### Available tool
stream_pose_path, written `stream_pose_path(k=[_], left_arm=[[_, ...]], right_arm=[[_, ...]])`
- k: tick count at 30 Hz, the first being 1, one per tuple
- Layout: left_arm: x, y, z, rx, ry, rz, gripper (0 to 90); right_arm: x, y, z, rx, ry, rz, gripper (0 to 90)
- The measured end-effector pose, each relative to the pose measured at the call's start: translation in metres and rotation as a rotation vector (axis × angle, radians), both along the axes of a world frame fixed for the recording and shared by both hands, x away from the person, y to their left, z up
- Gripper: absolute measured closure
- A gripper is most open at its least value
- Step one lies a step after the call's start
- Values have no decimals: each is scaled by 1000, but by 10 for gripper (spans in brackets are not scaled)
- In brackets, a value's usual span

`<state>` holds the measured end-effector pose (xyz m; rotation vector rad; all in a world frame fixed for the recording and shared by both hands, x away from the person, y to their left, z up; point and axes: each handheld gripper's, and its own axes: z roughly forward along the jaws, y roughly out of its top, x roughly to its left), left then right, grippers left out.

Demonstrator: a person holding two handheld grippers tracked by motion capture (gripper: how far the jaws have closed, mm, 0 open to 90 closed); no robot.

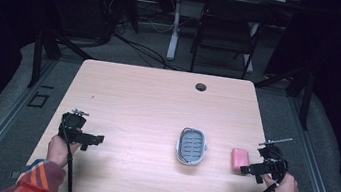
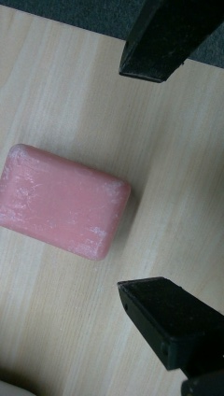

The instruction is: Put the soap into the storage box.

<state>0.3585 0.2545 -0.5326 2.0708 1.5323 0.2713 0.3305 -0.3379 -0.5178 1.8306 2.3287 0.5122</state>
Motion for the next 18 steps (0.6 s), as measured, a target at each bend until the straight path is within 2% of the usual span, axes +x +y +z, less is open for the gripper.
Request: stream_pose_path(k=[4,6,7,12,13,18], left_arm=[[3,1,-2,-5,7,0,0],[3,1,-2,-5,4,-1,0],[3,1,-2,-5,5,-3,0],[1,2,-1,-4,5,1,0],[2,3,-1,-2,5,2,0],[2,2,-1,1,10,1,0]], right_arm=[[3,2,0,-14,19,1,0],[3,3,-1,-11,7,-5,0],[3,5,1,-32,13,-4,0],[5,6,1,-28,30,-6,0],[4,7,0,-13,21,-17,0],[5,10,4,-25,40,-14,0]])
